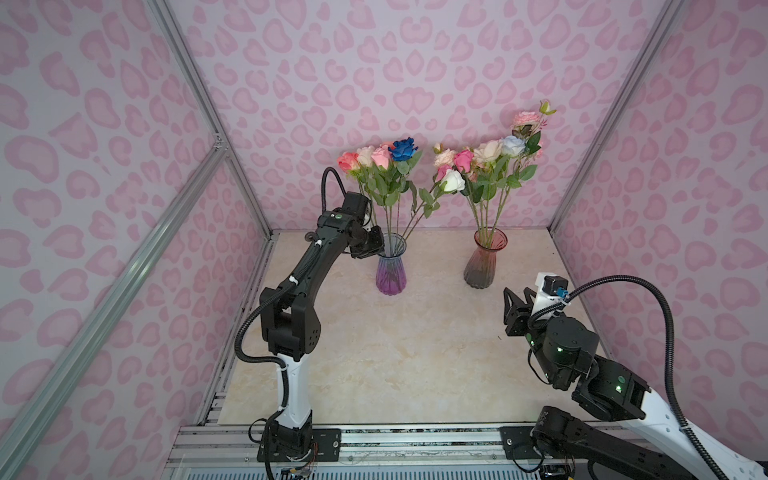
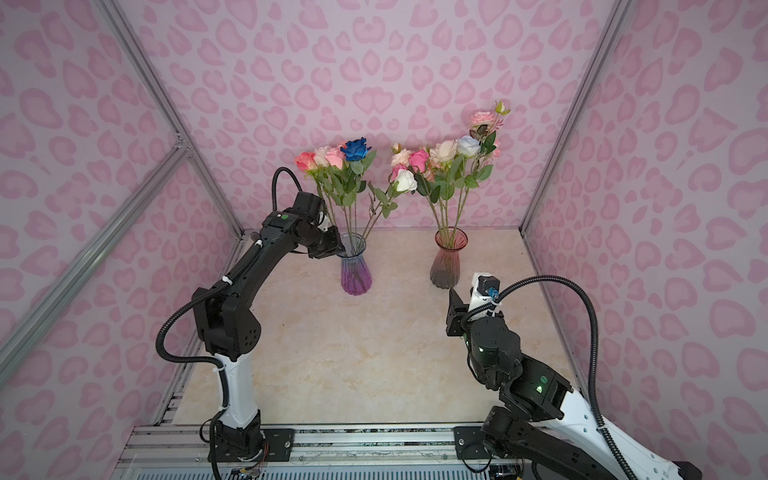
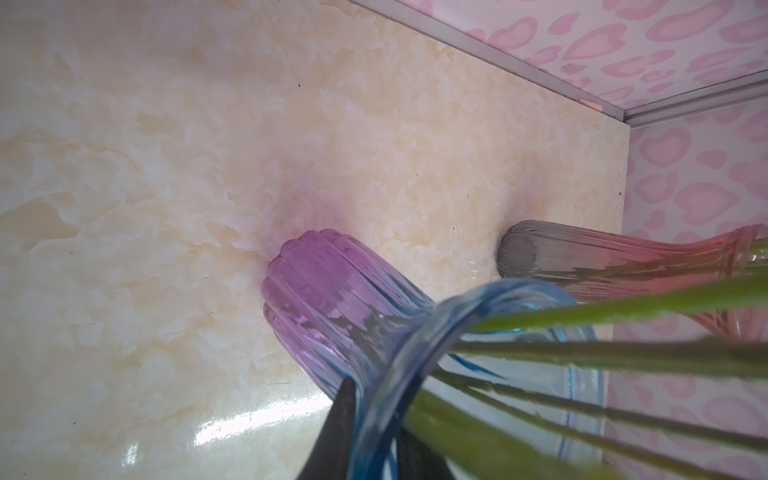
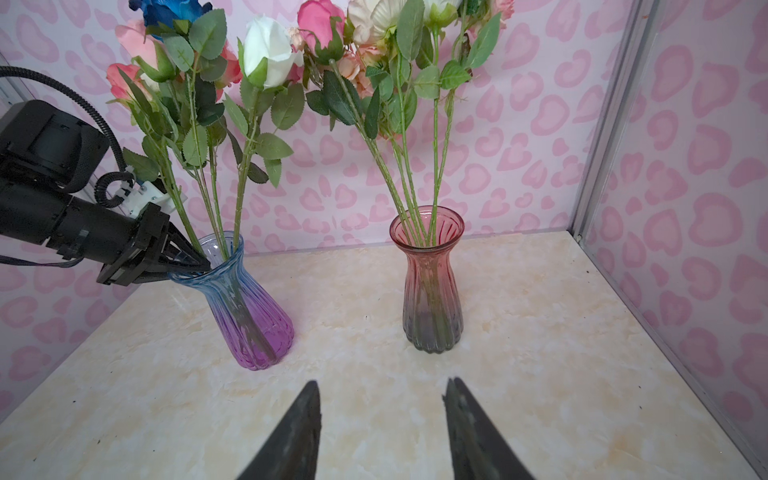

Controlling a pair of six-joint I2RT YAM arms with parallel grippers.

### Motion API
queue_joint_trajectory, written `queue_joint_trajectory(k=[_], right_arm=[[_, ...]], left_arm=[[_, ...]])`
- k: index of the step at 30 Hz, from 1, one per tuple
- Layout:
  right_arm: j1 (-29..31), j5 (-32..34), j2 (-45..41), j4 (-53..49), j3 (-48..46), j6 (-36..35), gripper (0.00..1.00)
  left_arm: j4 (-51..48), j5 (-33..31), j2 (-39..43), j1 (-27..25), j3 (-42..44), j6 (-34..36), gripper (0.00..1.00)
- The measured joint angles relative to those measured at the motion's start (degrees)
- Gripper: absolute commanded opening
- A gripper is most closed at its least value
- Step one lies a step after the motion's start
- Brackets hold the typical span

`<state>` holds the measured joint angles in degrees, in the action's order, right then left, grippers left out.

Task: Arrange the flowers into the vase
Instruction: 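Push the upright purple vase farther from the robot with the left gripper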

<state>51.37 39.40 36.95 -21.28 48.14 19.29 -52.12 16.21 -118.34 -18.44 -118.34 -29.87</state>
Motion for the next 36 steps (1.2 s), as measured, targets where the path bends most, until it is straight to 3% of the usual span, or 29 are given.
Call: queue_joint_trajectory(k=[13,28,36], right_arm=[[-0.02,-0.07,0.66,0.04,0.61,0.0,0.51],[-0.04,-0.42,1.36,0.22,1.64,0.13,0.52],[-0.04,-0.5,2.1,0.46,1.9,0.0,0.52]], left_arm=[[0.9,0.04,2.99,0.79,3.21,1.99,0.52],[0.85,0.85,10.03,1.44,6.34,4.83,0.58],[1.86,0.2,21.73,1.42,16.2,5.03,0.64]])
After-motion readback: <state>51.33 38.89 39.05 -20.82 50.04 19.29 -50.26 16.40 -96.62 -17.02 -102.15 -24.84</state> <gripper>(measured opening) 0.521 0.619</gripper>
